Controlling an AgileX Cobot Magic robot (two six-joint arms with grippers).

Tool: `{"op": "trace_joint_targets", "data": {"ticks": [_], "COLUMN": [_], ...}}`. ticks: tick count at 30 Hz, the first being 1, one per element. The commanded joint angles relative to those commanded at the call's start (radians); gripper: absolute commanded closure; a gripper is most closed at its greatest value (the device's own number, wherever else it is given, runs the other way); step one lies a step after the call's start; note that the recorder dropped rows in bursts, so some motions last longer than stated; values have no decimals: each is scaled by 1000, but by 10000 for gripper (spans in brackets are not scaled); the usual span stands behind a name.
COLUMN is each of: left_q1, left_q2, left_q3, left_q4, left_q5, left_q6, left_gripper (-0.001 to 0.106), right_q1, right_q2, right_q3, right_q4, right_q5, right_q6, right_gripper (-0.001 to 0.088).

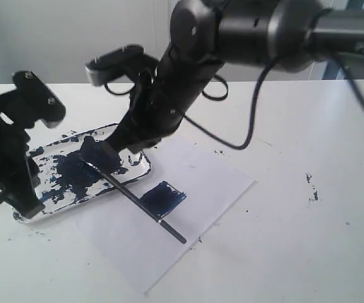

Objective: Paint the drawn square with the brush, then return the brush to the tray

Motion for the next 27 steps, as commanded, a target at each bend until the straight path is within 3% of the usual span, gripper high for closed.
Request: {"op": "trace_joint_targets", "data": {"ticks": [10, 14, 21, 27], "left_q1": [0, 0, 0, 0], "left_q2": [-359, -477, -588, -701], "left_q3": [0, 0, 24, 67], "left_q4": [0, -95, -147, -162], "left_q5": [-23, -13, 87, 130], "left_q6": [-114, -97, -41, -43], "left_gripper": [679, 679, 679, 679], "right_q1": [0, 0, 0, 0], "right_q2": [-430, -604, -851, -1065], "right_q3": [4, 5, 5, 5], "right_q4": [-2, -28, -298, -368], "right_q5": [21, 78, 304, 366], "right_q6": [-43, -32, 144, 248], "right_gripper": [868, 868, 868, 868]}}
